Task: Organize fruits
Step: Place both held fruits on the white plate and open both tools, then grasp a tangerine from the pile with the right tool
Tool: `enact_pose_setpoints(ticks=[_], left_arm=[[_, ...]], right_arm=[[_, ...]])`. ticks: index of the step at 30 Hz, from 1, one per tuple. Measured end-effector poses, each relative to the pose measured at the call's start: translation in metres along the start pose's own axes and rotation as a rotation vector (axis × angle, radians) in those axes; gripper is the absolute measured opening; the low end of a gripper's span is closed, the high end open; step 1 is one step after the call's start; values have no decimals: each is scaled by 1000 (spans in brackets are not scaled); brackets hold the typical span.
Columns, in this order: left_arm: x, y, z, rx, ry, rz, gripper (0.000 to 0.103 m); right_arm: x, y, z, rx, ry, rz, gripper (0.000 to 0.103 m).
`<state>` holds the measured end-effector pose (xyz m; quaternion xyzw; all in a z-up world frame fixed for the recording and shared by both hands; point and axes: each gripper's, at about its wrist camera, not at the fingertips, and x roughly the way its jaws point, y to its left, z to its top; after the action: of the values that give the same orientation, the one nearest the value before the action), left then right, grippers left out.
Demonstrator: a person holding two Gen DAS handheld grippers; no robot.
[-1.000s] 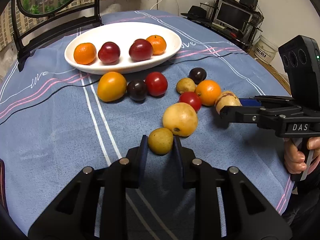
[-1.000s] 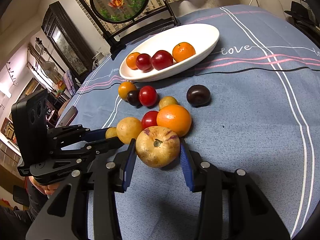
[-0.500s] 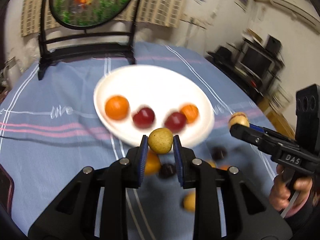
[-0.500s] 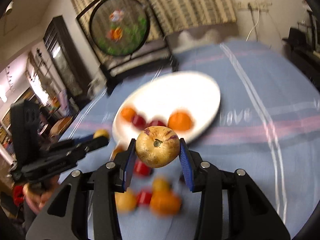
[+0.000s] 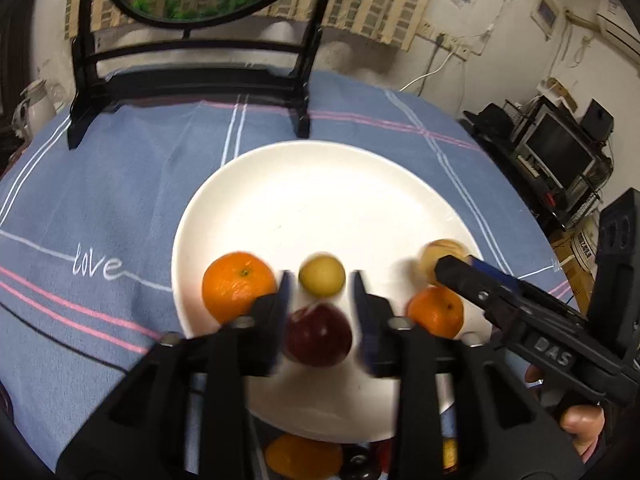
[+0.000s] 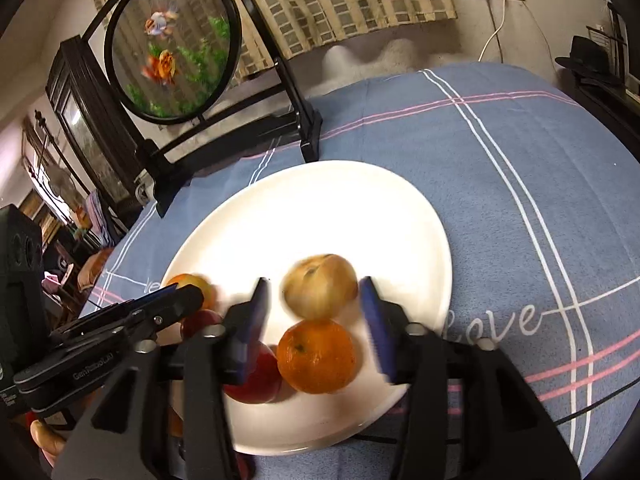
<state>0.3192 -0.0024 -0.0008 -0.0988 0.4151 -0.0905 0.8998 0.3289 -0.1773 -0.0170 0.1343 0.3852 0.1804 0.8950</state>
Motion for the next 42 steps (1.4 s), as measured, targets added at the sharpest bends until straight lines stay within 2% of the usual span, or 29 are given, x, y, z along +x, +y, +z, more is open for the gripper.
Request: enact_pose_setpoints(ticks=[1, 2, 3, 4, 6, 10, 15, 19, 24, 27, 36, 42], left_arm=[[-7, 2, -1, -13, -13, -26, 59], [-15, 2, -2, -25, -33, -17, 78], [-24, 2, -4, -33, -58, 3, 92], [-39, 3, -8, -42, -104, 27, 94], [-60, 2, -18, -30, -145, 12, 98], [-80, 4, -43, -5, -148, 9, 99], [-82, 9, -80, 20, -67, 34, 99], [-88, 8, -105, 40, -55, 21, 99], [-88, 6, -131, 90, -18, 63, 99], [-93, 5, -133, 102, -39, 61, 99], [-97, 10, -129, 65, -54, 69, 99], [-95, 9, -129, 72, -51, 80, 99]], right_arm=[[-2, -1, -1, 4, -4, -3, 68], [-8, 0, -1, 2, -15, 5, 68], [-12, 2, -2, -6, -17, 11, 68], [-19, 3, -3, -19, -21, 16, 68], [-37, 8, -8, -46, -44, 21, 68], [-60, 14, -23, -85, -54, 46, 68], [-75, 22, -66, -179, 8, 26, 68], [-86, 32, -93, -251, 40, 22, 68], [-92, 32, -117, -282, 82, 20, 69], [-93, 30, -119, -259, 99, 44, 68], [-84, 26, -121, -246, 156, 8, 68], [-80, 27, -123, -252, 178, 16, 52]])
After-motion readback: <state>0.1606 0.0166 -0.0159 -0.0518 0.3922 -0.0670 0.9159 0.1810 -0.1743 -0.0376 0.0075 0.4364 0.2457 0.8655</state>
